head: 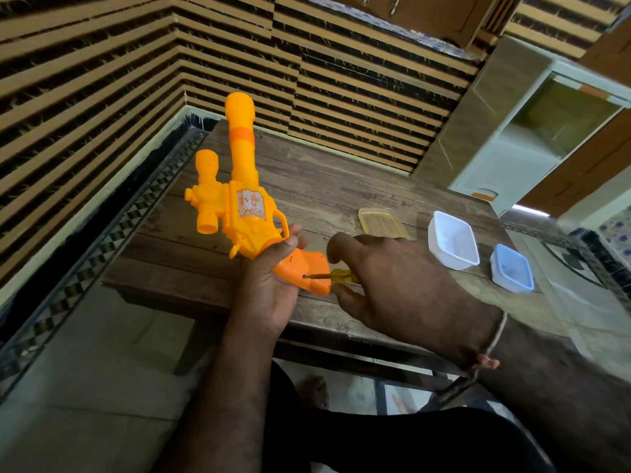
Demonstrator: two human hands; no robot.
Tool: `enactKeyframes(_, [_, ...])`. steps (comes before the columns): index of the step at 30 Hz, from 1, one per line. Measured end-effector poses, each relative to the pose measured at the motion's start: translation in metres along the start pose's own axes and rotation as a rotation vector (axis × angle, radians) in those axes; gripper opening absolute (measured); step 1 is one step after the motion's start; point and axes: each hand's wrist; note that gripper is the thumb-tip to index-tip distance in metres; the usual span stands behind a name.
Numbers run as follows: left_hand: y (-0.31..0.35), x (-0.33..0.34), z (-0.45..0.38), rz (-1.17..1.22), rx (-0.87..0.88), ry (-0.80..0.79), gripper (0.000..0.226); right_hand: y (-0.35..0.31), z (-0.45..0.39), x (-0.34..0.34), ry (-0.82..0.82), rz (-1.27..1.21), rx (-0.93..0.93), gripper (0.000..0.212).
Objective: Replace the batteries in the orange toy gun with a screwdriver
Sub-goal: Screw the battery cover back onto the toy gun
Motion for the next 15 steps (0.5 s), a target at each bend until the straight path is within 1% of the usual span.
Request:
enactKeyframes(2, [0.001, 0.0005, 0.0007, -0.017, -0.007, 0.013, 0.074, 0.0008, 0.0006, -0.0004, -0.019, -0.016, 0.004, 0.024])
enactKeyframes(3, [0.0015, 0.0017, 0.0014, -0.029, -0.01, 0.024, 0.08, 0.0018, 0.0008, -0.0006, -0.018, -0.02, 0.005, 0.021])
enactKeyframes(4, [0.0011, 0.0018, 0.0015, -0.036, -0.009, 0.034, 0.079, 0.0026, 0.0006, -0.0007, -0.012, -0.024, 0.004, 0.018])
enactKeyframes(6, [0.0012, 0.0023, 0.0016, -0.058, 0.004, 0.038, 0.064, 0.0032, -0.0001, -0.0009, 0.009, -0.022, 0.006, 0.016])
enactKeyframes(9, [0.0017, 0.0019, 0.0013, -0.052, 0.018, 0.029, 0.04, 0.003, -0.0016, -0.0004, 0.022, 0.025, -0.004, 0.024])
enactKeyframes(10, [0.0016, 0.0014, 0.001, -0.047, 0.019, 0.029, 0.036, 0.0024, -0.0019, -0.001, 0.026, 0.036, -0.007, 0.026])
enactKeyframes(12, [0.0017, 0.0008, 0.0011, -0.038, 0.018, 0.02, 0.036, 0.0016, -0.0022, -0.001, 0.038, 0.046, -0.006, 0.03])
enactKeyframes(15, [0.0005, -0.0018, 0.0001, -0.018, 0.002, -0.008, 0.028, -0.0002, -0.0004, -0.0031, 0.032, 0.0, -0.005, 0.027])
Point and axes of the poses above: each hand's wrist, its own z-axis away from the middle knuckle, its own x-axis out of the palm, y = z × x, and after that the axes turned 1 degree about z, right-handed
